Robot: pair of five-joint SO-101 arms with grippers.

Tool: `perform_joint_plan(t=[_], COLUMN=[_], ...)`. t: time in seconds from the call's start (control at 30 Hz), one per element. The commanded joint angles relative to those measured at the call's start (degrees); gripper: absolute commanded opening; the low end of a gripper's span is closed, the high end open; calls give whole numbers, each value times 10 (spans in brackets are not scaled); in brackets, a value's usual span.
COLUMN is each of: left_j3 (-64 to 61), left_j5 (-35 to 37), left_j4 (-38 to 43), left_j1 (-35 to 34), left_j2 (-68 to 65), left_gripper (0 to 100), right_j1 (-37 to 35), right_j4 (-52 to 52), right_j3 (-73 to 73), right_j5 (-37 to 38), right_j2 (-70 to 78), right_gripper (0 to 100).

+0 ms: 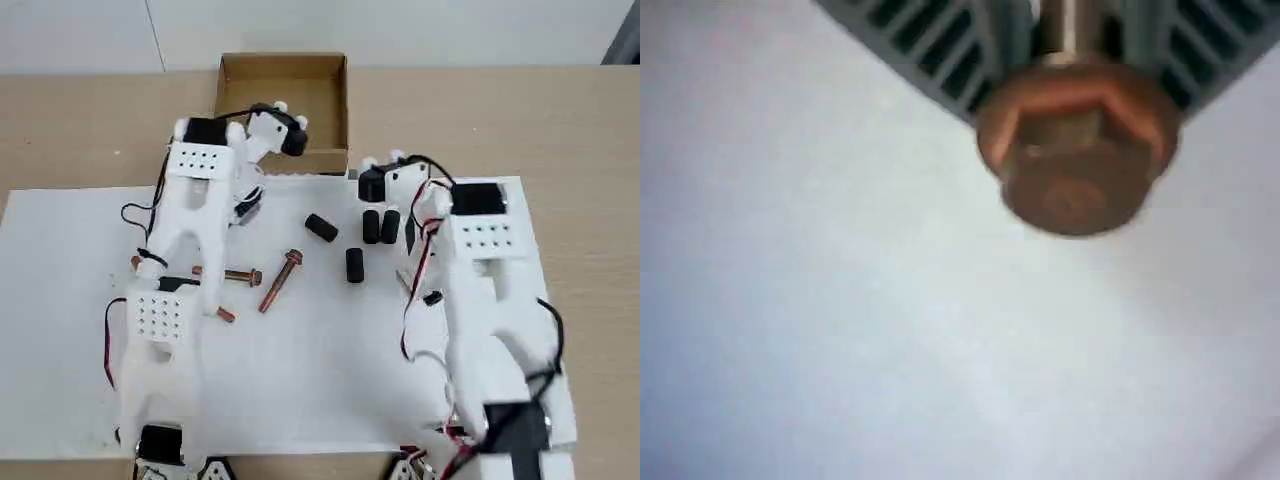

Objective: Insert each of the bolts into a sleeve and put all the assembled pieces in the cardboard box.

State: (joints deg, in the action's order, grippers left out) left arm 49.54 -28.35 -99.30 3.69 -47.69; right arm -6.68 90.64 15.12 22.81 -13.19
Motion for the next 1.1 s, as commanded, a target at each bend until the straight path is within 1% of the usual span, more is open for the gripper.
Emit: perform_joint_plan(t=[0.0,0.07,0.1,0.2,0.27,0.4,0.57,0.7,0.77,0.87,1.07], left_j3=[-15,-48,-65,-112,-133,-171,-226,-313,-378,-477,-660], left_j5=[9,16,31,113,151,155,156,159,184,229,307], left_j4=[-11,-11,-11,-11,-11,-10,-10,-8,-7,31,167], left_j1=[15,28,36,49,57,65,63,75,89,113,117], left_j2=[115,149,166,222,263,337,424,521,574,658,802], left_gripper=[5,5,5,5,5,5,5,5,5,5,5], right_j1=[5,3,3,3,4,3,5,2,2,5,3], right_j4=[22,39,48,68,73,75,78,73,62,28,-47], right_j3=[-7,-7,-7,-7,-6,-6,-5,42,84,154,295], right_j5=[-18,-23,-27,-48,-69,-98,-102,-105,-120,-155,-217], right_j2=[-77,-105,-117,-151,-169,-203,-265,-345,-401,-499,-652], right_gripper=[4,4,4,4,4,4,3,3,3,3,3])
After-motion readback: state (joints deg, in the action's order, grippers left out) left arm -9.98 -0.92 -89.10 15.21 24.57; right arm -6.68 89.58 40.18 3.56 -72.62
